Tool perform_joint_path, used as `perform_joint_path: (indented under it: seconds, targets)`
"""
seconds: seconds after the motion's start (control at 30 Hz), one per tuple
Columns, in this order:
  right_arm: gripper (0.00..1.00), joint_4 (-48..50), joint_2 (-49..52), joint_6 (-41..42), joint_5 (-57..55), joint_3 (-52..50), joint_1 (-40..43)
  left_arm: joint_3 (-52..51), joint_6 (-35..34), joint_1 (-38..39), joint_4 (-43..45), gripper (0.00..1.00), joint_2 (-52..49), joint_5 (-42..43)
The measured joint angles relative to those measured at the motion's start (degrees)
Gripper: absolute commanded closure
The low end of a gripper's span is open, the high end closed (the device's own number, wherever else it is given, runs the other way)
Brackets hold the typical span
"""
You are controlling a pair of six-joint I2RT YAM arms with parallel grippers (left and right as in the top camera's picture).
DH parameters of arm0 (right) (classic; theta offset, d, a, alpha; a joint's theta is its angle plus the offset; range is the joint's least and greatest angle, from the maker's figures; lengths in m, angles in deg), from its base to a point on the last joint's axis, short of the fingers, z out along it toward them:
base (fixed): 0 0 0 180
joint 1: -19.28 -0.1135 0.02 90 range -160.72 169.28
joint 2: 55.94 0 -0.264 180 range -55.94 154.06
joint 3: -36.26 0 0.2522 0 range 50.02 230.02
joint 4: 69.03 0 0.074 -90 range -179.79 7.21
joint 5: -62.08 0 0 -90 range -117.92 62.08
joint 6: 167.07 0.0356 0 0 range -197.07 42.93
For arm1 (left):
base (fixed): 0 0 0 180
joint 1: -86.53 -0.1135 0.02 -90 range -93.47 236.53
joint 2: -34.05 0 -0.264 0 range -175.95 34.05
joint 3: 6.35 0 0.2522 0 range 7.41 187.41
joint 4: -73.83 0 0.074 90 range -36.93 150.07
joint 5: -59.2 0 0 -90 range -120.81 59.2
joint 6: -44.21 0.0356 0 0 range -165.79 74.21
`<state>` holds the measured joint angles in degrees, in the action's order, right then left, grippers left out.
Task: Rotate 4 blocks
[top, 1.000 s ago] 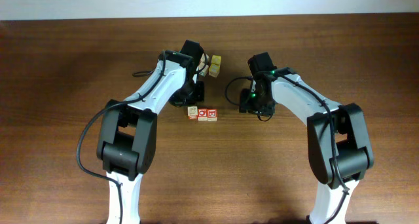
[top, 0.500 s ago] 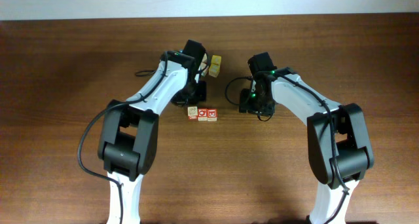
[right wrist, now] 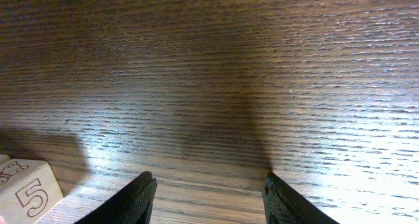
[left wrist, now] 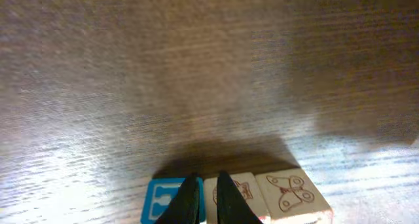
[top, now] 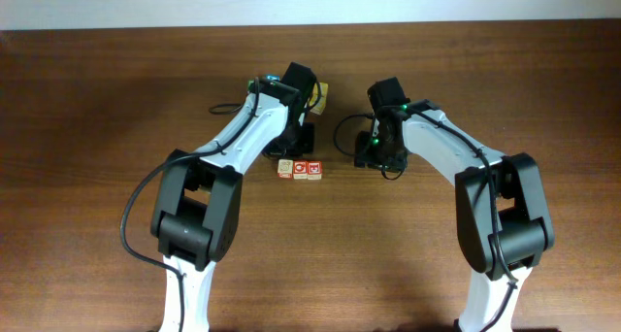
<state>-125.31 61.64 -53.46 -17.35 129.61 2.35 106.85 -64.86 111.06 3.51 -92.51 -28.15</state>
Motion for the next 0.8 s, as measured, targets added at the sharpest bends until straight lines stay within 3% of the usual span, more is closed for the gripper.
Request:
perform_joint_path:
  seconds: [0.37, 0.8]
  targets:
    - [0.46, 0.1, 0.0, 0.0, 0.0, 0.0, 0.0, 3.8, 1.2, -4.8, -8.9, 0.92, 0.0, -3.2]
    - [0.46, 0.1, 0.0, 0.0, 0.0, 0.0, 0.0, 1.4, 1.5, -3.6, -6.7, 0.93, 0.0, -3.1]
